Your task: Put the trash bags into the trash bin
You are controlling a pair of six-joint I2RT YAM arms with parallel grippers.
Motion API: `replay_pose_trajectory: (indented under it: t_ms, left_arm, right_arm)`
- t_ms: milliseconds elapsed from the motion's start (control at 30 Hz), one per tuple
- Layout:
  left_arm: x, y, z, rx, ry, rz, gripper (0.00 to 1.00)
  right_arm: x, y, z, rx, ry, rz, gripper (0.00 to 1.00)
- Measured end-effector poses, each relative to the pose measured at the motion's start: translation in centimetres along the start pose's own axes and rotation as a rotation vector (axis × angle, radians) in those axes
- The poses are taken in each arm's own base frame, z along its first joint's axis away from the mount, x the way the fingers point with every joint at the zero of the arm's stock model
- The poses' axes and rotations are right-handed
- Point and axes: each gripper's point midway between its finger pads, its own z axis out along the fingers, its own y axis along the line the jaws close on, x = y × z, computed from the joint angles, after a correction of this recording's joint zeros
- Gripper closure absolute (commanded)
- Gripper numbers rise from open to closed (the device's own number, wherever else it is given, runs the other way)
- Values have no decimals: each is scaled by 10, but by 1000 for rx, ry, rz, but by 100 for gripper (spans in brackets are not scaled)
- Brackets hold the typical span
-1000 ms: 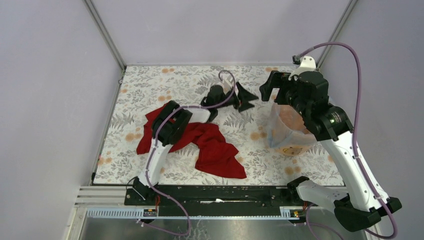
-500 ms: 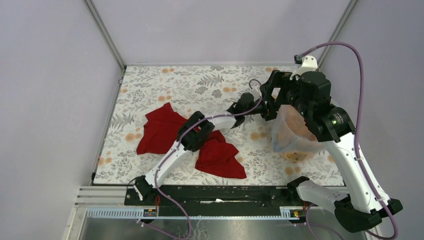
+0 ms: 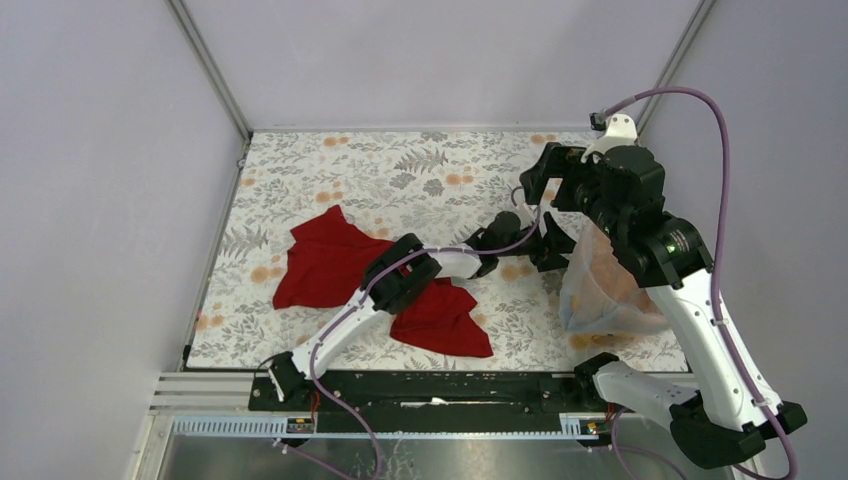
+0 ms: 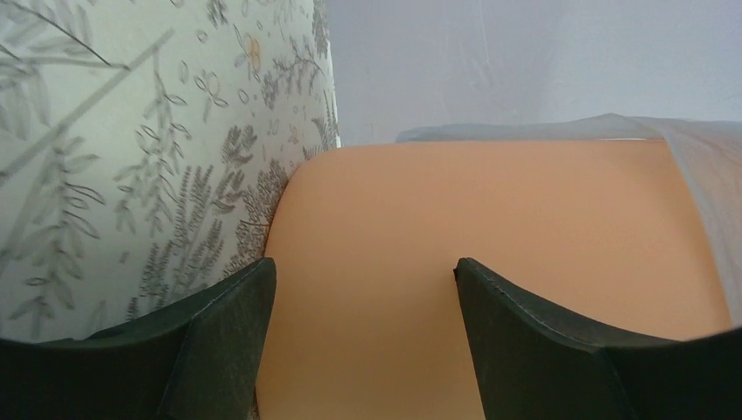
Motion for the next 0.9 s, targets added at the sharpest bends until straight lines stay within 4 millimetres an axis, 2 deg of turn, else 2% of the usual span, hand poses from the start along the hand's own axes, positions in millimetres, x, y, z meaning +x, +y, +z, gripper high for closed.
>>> replay_pose_trajectory:
  t_ms: [167, 233, 333, 400, 433, 533, 633, 667, 733, 833, 900]
  left_arm:
    - [16, 0, 5, -5, 30, 13, 20]
    - [19, 1, 0, -29, 35, 30, 20]
    - [16, 3, -27, -115, 28, 58, 18]
    - [-1, -8, -52, -169, -3, 97, 18]
    - [-16, -19, -68, -195, -31, 127, 17]
    - [-67, -74, -117, -222, -147, 253, 15]
    - [-112, -153, -177, -235, -306, 432, 12]
    - [-119, -179, -195, -236, -356, 490, 11]
    - [-114, -233, -230, -240, -432, 610, 9]
    - [-78, -302, -272, -215, -493, 765, 5]
    - [-49, -339, -303, -195, -522, 846, 2]
  right_arm:
    - [-2, 1, -4, -5, -9, 3, 0]
    - [-2, 0, -5, -6, -11, 3, 0]
    - [-1, 0, -8, -5, -9, 2, 0]
    - [0, -1, -11, -3, -4, 1, 0]
    - [0, -2, -13, -3, -4, 0, 0]
    - [1, -1, -18, -12, -1, -6, 0]
    - [0, 0, -24, -27, -1, -14, 0]
    - [-1, 1, -26, -29, -3, -17, 0]
    - [-6, 2, -32, -34, -12, -24, 0]
    - [-18, 4, -44, -44, -42, -36, 0]
    - [-28, 6, -53, -55, -74, -42, 0]
